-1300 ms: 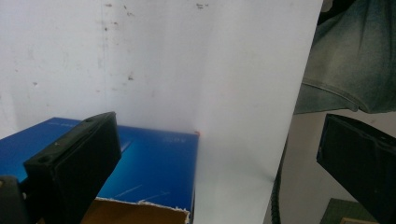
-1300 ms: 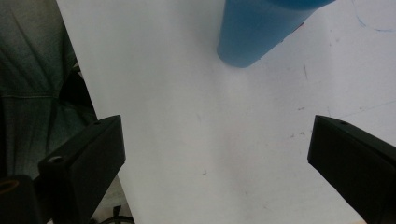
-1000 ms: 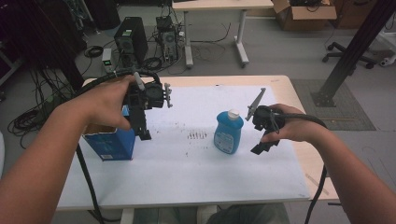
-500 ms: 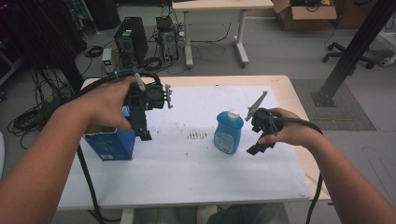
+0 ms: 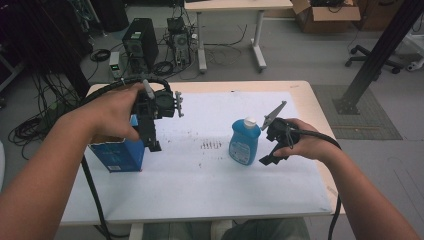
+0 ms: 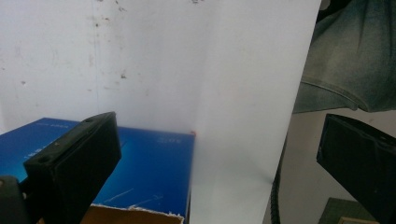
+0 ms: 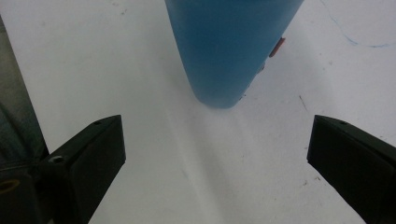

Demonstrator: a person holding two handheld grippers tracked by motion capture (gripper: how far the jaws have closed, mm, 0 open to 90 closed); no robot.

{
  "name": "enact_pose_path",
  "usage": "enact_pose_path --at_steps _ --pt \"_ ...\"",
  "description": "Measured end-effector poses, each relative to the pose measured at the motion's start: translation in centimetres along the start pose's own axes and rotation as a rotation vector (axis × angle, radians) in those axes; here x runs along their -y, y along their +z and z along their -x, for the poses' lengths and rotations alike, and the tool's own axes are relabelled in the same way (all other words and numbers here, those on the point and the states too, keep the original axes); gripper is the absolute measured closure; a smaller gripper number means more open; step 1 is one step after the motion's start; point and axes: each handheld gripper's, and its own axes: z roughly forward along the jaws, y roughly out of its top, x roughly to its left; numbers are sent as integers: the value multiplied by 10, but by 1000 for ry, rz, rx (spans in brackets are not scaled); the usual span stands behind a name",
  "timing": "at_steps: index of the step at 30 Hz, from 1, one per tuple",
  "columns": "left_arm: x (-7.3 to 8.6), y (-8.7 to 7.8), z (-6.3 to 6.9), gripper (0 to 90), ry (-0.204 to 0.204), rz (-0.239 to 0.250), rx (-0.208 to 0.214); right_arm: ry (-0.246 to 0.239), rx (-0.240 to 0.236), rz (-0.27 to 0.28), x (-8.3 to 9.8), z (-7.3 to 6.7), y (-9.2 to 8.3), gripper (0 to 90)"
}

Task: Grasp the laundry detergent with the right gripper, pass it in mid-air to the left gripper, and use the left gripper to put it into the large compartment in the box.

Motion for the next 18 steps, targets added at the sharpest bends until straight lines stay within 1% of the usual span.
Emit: enact_pose_path --at_steps 5,8,9,12,18 --pt "0 0 0 2 2 -3 -1 13 8 25 2 1 4 42" --pt "0 -1 0 2 7 -2 -5 29 7 53 5 1 7 43" --pt "0 -1 0 2 7 -2 -5 29 7 53 5 1 7 43" --pt "0 -1 1 2 2 0 -6 41 8 80 7 2 10 42" --pt "0 -1 0 2 0 3 -6 50 6 91 8 1 17 42"
